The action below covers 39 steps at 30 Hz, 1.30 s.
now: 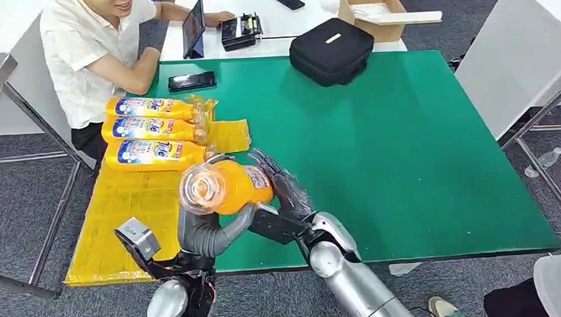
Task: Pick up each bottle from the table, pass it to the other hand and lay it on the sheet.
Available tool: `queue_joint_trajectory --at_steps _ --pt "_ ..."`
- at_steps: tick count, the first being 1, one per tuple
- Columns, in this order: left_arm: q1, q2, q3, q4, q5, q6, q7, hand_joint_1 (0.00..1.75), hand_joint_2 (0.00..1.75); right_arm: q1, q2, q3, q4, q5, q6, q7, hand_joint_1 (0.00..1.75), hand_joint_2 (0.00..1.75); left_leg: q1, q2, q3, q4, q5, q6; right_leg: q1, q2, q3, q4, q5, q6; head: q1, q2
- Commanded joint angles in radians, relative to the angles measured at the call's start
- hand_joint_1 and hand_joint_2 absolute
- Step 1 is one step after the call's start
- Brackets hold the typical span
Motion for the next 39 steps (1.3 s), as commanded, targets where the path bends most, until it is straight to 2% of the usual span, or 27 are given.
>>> queue_joint_trajectory --at_steps 1,6,9,14,16,17,20,21,22,24,28,31,32,34,35,38,39 --pt "-0.025 -0.060 -0.036 0.013 -0.005 0.011 -0.005 1.75 1.75 -0.030 0.005 -0.007 0.079 0.000 0.002 0.006 0.00 1.75 0.001 0.000 0.004 0.001 -0.003 0.000 0.002 -0.002 0.006 0.000 -0.002 -0.005 0.000 0.000" --pt "-0.012 -0.060 -0.021 -0.005 -0.066 0.048 -0.022 1.75 1.75 -0.018 0.004 -0.026 0.063 0.018 -0.022 0.012 0.00 1.75 0.001 0.000 0.003 0.001 -0.002 0.000 0.002 -0.002 0.004 0.000 -0.002 -0.004 0.000 0.000" --pt "0.017 -0.053 -0.005 -0.046 -0.199 0.081 -0.037 1.75 1.75 0.005 -0.001 -0.064 0.031 0.061 -0.065 0.024 0.00 1.75 0.001 0.000 0.002 0.001 -0.001 0.000 0.002 -0.002 0.003 0.000 -0.002 -0.003 0.000 0.000" --pt "0.021 -0.053 0.001 -0.055 -0.203 0.080 -0.035 1.75 1.75 0.010 -0.008 -0.070 0.020 0.061 -0.064 0.024 0.00 1.75 0.001 0.000 0.002 0.001 -0.002 0.000 0.002 -0.001 0.004 0.000 -0.002 -0.003 0.000 0.000" --pt "0.015 -0.046 0.001 -0.060 -0.374 0.172 -0.044 1.75 1.75 0.033 -0.012 -0.098 -0.005 0.091 -0.093 0.037 0.00 1.75 0.001 0.002 0.007 0.001 -0.004 0.000 0.003 -0.001 0.008 -0.001 -0.003 -0.006 0.000 0.000" --pt "0.017 -0.047 0.014 -0.064 -0.455 0.218 -0.034 1.75 1.75 0.050 -0.020 -0.120 -0.025 0.120 -0.125 0.040 0.00 1.75 0.001 0.001 0.002 0.000 -0.001 0.000 0.001 -0.001 0.003 0.000 -0.001 -0.003 0.000 0.000" --pt "0.002 -0.048 0.068 -0.082 -0.579 0.241 0.035 1.75 1.75 0.110 -0.027 -0.234 -0.161 0.186 -0.168 0.043 0.00 1.75 0.001 -0.003 0.001 0.000 -0.001 0.000 0.001 -0.005 0.003 -0.001 -0.002 -0.003 0.000 0.000" --pt "0.004 -0.047 0.083 -0.083 -0.595 0.232 0.053 1.75 1.75 0.130 -0.029 -0.271 -0.223 0.209 -0.168 0.041 0.00 1.75 0.002 -0.003 0.006 0.001 -0.003 0.000 0.003 -0.005 0.009 -0.001 -0.004 -0.006 0.000 0.000" --pt "0.009 -0.045 0.085 -0.082 -0.613 0.235 0.054 1.75 1.75 0.142 -0.031 -0.292 -0.259 0.220 -0.168 0.038 0.00 1.75 0.001 -0.004 0.001 0.001 -0.001 0.000 0.001 -0.005 0.004 0.000 -0.002 -0.003 0.000 0.000" --pt "0.037 -0.050 0.096 -0.075 -0.658 0.241 0.043 1.75 1.75 0.163 -0.028 -0.335 -0.310 0.241 -0.157 0.027 0.00 1.75 0.000 -0.003 0.001 0.001 -0.001 0.000 0.001 -0.004 0.003 0.000 -0.002 -0.003 0.000 0.000" --pt "0.031 -0.043 0.094 -0.057 -0.723 0.260 0.057 1.75 1.75 0.175 -0.027 -0.372 -0.327 0.258 -0.160 0.014 0.00 1.75 0.000 -0.001 0.002 0.000 -0.002 0.000 0.001 -0.003 0.004 -0.001 -0.002 -0.004 0.000 0.000" --pt "0.016 -0.026 0.096 -0.065 -0.896 0.337 0.091 1.75 1.75 0.181 -0.024 -0.380 -0.326 0.262 -0.167 -0.003 0.00 1.75 0.001 -0.001 0.005 0.000 -0.003 0.000 0.002 -0.002 0.007 -0.001 -0.003 -0.005 0.000 0.000" --pt "0.008 -0.018 0.108 -0.066 -1.006 0.372 0.131 1.75 1.75 0.186 -0.021 -0.381 -0.333 0.251 -0.171 -0.015 0.00 1.75 0.001 0.000 0.004 0.000 -0.002 0.000 0.002 -0.001 0.006 -0.001 -0.002 -0.005 0.000 0.000" --pt "0.004 -0.014 0.120 -0.065 -1.053 0.383 0.145 1.75 1.75 0.191 -0.020 -0.380 -0.344 0.248 -0.172 -0.018 0.00 1.75 0.000 0.000 0.004 0.000 -0.002 0.000 0.001 -0.001 0.005 -0.001 -0.002 -0.005 0.000 0.000" --pt "-0.007 -0.004 0.141 -0.051 -1.223 0.432 0.213 1.75 1.75 0.198 -0.022 -0.375 -0.358 0.239 -0.179 -0.034 0.00 1.75 0.000 0.000 0.002 0.000 -0.001 0.000 0.001 -0.001 0.003 -0.001 -0.001 -0.003 0.000 0.000" --pt "-0.017 0.002 0.182 -0.046 -1.281 0.454 0.234 1.75 1.75 0.212 -0.026 -0.373 -0.377 0.230 -0.180 -0.044 0.00 1.75 0.000 0.000 0.002 0.000 -0.001 0.000 0.001 -0.001 0.003 -0.001 -0.001 -0.003 0.000 0.000" --pt "-0.023 0.002 0.213 -0.034 -1.377 0.470 0.279 1.75 1.75 0.223 -0.031 -0.375 -0.387 0.224 -0.181 -0.048 0.00 1.75 0.001 0.001 0.004 0.000 -0.002 0.000 0.001 -0.001 0.005 -0.001 -0.002 -0.004 0.000 0.000"
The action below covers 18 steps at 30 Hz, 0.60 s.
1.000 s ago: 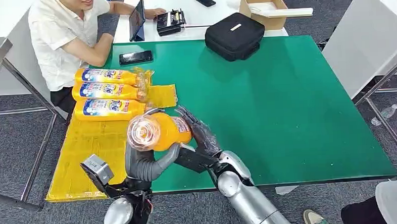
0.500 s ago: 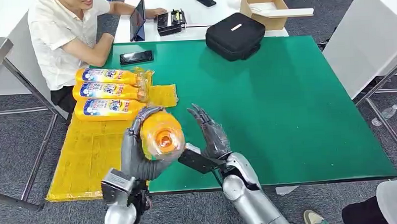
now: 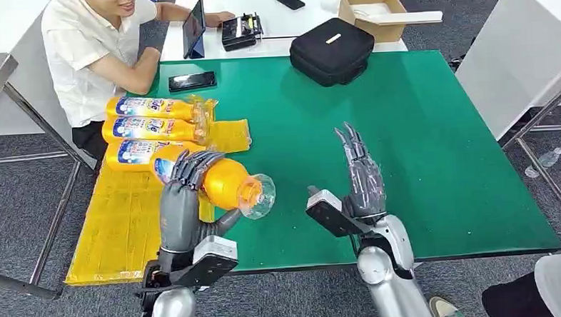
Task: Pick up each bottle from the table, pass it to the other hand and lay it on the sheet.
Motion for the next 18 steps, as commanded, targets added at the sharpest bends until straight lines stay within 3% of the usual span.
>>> queue_joint_trajectory --at_steps 1,6,15,17,18 --pt "-0.050 0.007 0.145 0.061 -0.378 0.093 0.154 1.75 1.75 0.039 -0.024 -0.035 -0.061 -0.032 -0.007 -0.038 0.00 1.75 0.001 0.001 0.004 0.000 -0.002 0.000 0.002 0.000 0.004 -0.001 -0.001 -0.004 0.000 0.000" --pt "-0.051 0.007 0.152 0.065 -0.376 0.094 0.154 1.75 1.75 0.044 -0.027 -0.038 -0.061 -0.037 -0.008 -0.043 0.00 1.75 0.001 0.001 0.005 -0.001 -0.001 0.000 0.002 -0.001 0.005 -0.001 -0.001 -0.005 0.000 0.000" --pt "-0.102 0.022 0.195 0.281 -0.668 0.041 0.297 1.75 1.75 0.073 -0.040 -0.092 -0.026 -0.101 -0.001 -0.097 0.00 1.75 0.000 -0.001 0.004 -0.002 0.000 0.000 0.001 -0.002 0.004 -0.002 -0.001 -0.003 0.000 0.000" --pt "-0.135 0.068 0.133 0.328 -0.675 -0.002 0.394 1.75 1.75 0.073 -0.037 -0.100 -0.012 -0.110 0.005 -0.109 0.00 1.75 0.001 -0.001 0.007 -0.003 -0.001 0.000 0.002 -0.003 0.008 -0.004 -0.001 -0.005 0.000 0.000" --pt "-0.137 0.055 0.148 0.340 -0.675 -0.006 0.398 1.75 1.75 0.073 -0.035 -0.101 -0.006 -0.110 0.005 -0.110 0.00 1.75 0.001 0.000 0.007 -0.002 -0.001 0.000 0.002 -0.002 0.008 -0.003 -0.001 -0.005 0.000 0.000"
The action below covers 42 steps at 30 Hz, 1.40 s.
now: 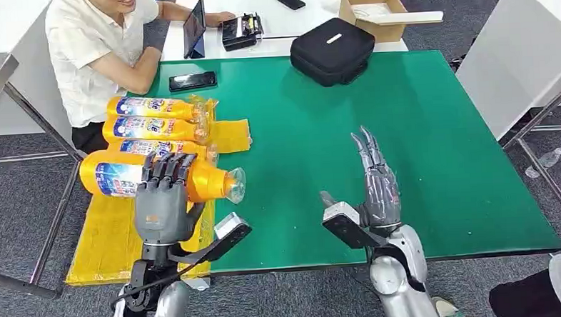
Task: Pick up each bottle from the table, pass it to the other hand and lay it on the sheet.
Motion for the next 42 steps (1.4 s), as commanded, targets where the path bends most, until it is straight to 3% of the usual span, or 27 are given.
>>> queue_joint_trajectory --at_steps 1,2,3,11,18,28,37,40,42 --pt "-0.120 0.055 0.006 0.273 -0.070 -0.074 0.149 1.75 1.75 0.003 -0.018 -0.059 0.065 -0.026 0.016 -0.035 0.00 1.75 0.001 0.000 0.004 -0.002 0.000 0.000 0.001 -0.001 0.005 -0.002 0.000 -0.003 0.000 0.000" --pt "-0.132 0.069 -0.012 0.286 -0.070 -0.077 0.176 1.75 1.75 0.003 -0.015 -0.060 0.067 -0.028 0.017 -0.039 0.00 1.75 0.002 0.002 0.009 -0.003 -0.002 -0.001 0.003 -0.001 0.009 -0.003 -0.001 -0.007 0.000 0.000" --pt "-0.137 0.062 -0.002 0.295 -0.070 -0.080 0.194 1.75 1.75 0.004 -0.012 -0.060 0.068 -0.031 0.018 -0.042 0.00 1.75 0.001 -0.001 0.005 -0.002 0.000 -0.001 0.002 -0.002 0.005 -0.002 -0.001 -0.004 0.000 0.000" --pt "-0.162 0.008 0.138 0.402 -0.038 -0.134 0.081 1.75 1.75 0.018 -0.001 -0.074 0.052 -0.091 0.027 -0.083 0.00 1.75 0.001 0.002 0.006 -0.002 -0.001 0.000 0.002 0.000 0.006 -0.002 -0.001 -0.004 0.000 0.000" --pt "-0.206 0.004 0.185 0.479 -0.070 -0.168 0.103 1.75 1.75 0.014 0.004 -0.084 0.064 -0.115 0.042 -0.107 0.00 1.75 0.002 0.002 0.005 -0.001 -0.002 -0.001 0.002 0.000 0.006 -0.001 -0.001 -0.005 0.000 0.000" --pt "-0.293 0.040 0.164 0.683 -0.070 -0.195 0.191 1.75 1.75 -0.013 0.034 -0.120 0.142 -0.150 0.048 -0.137 0.00 1.75 0.001 0.002 0.004 -0.001 -0.001 0.000 0.002 0.000 0.005 -0.002 0.000 -0.003 0.000 0.000" --pt "-0.296 0.042 0.165 0.691 -0.070 -0.191 0.189 1.75 1.75 -0.014 0.035 -0.120 0.149 -0.151 0.049 -0.138 0.00 1.75 0.001 0.002 0.003 -0.001 -0.001 0.000 0.001 0.001 0.003 -0.001 0.000 -0.003 0.000 0.000" --pt "-0.310 0.058 0.148 0.720 -0.070 -0.220 0.228 1.62 1.75 -0.017 0.039 -0.127 0.163 -0.155 0.054 -0.141 0.00 1.75 0.001 0.003 0.006 -0.001 -0.002 -0.001 0.002 0.001 0.006 -0.001 -0.001 -0.005 0.000 0.000" --pt "-0.324 0.056 0.176 0.764 -0.070 -0.225 0.212 1.38 1.75 -0.026 0.044 -0.131 0.179 -0.160 0.054 -0.147 0.00 1.75 0.001 0.004 0.006 -0.001 -0.001 -0.001 0.002 0.002 0.006 -0.002 0.000 -0.005 0.000 0.000"
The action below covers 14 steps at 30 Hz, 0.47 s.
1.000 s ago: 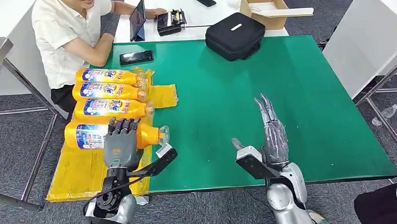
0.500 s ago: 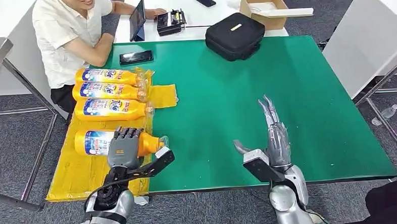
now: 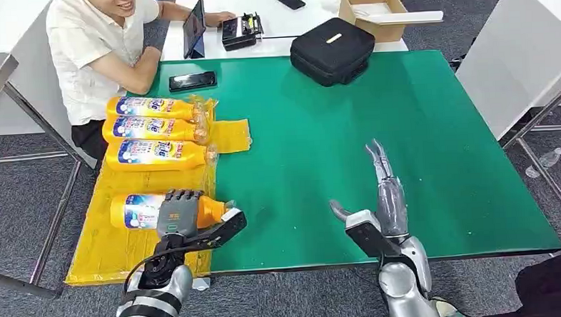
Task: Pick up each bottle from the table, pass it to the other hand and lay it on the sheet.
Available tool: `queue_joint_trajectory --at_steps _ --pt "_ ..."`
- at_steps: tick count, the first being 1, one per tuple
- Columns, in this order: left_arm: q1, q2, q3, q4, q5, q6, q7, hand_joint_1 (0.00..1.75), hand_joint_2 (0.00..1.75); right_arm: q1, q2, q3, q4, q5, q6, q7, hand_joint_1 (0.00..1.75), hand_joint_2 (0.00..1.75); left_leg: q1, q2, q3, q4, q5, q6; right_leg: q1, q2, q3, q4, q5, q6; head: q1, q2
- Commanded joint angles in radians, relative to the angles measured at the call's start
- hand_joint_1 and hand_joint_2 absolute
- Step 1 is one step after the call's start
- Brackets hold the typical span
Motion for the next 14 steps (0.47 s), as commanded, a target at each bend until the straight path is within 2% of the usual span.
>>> queue_joint_trajectory --at_steps 1,2,3,4,6,14 --pt "-0.076 0.040 0.023 0.179 -0.011 -0.035 0.022 1.34 1.75 -0.047 0.015 -0.037 0.108 -0.012 0.009 -0.012 0.00 1.75 0.001 0.003 0.005 -0.001 -0.001 0.000 0.002 0.002 0.004 -0.002 0.000 -0.004 0.000 0.000" --pt "-0.083 0.031 0.051 0.202 -0.004 -0.031 0.005 1.38 1.75 -0.050 0.017 -0.041 0.122 -0.013 0.009 -0.012 0.00 1.75 0.001 0.005 0.007 -0.002 -0.002 -0.001 0.002 0.003 0.006 -0.002 0.000 -0.005 0.000 0.000" --pt "-0.086 0.023 0.070 0.215 -0.001 -0.023 -0.008 0.79 1.75 -0.052 0.019 -0.046 0.132 -0.016 0.010 -0.013 0.00 1.75 0.001 0.004 0.006 -0.001 -0.001 0.000 0.002 0.002 0.005 -0.002 0.000 -0.004 0.000 0.000" --pt "-0.087 0.021 0.074 0.223 -0.007 -0.024 -0.012 0.40 1.75 -0.053 0.019 -0.048 0.141 -0.017 0.010 -0.014 0.00 1.75 0.001 0.005 0.008 -0.002 -0.001 0.000 0.002 0.003 0.007 -0.003 0.000 -0.005 0.000 0.000" --pt "-0.089 0.013 0.086 0.225 -0.010 -0.020 -0.016 0.00 1.75 -0.055 0.019 -0.049 0.148 -0.020 0.007 -0.019 0.00 1.75 0.001 0.005 0.008 -0.002 -0.001 -0.001 0.002 0.003 0.007 -0.003 0.000 -0.005 0.000 0.000" --pt "-0.086 -0.019 0.120 0.213 -0.007 -0.040 -0.081 0.00 1.75 -0.061 0.017 -0.070 0.157 -0.022 0.006 -0.021 0.00 1.75 0.001 0.003 0.007 -0.001 -0.001 0.000 0.001 0.001 0.007 -0.002 0.000 -0.003 0.000 0.000"
